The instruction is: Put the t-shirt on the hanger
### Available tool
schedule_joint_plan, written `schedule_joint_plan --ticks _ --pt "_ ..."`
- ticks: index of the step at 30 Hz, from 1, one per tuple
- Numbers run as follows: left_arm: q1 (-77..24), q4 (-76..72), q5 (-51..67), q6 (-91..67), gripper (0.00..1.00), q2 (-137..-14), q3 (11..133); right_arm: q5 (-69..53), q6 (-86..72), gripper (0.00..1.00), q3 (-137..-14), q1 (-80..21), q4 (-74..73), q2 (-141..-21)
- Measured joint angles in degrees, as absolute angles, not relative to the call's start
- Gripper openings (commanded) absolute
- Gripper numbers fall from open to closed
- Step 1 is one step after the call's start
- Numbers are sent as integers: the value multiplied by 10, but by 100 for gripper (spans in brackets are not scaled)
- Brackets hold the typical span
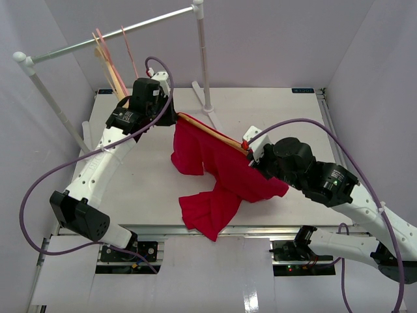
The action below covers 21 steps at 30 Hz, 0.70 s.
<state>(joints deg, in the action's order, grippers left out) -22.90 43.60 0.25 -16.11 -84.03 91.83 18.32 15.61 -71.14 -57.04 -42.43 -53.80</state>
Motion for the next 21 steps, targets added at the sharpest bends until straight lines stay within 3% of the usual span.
schedule_joint_plan --ticks 21 --pt "-210 478 47 -138 0 -868 986 146 170 8 -689 -572 -415 -517"
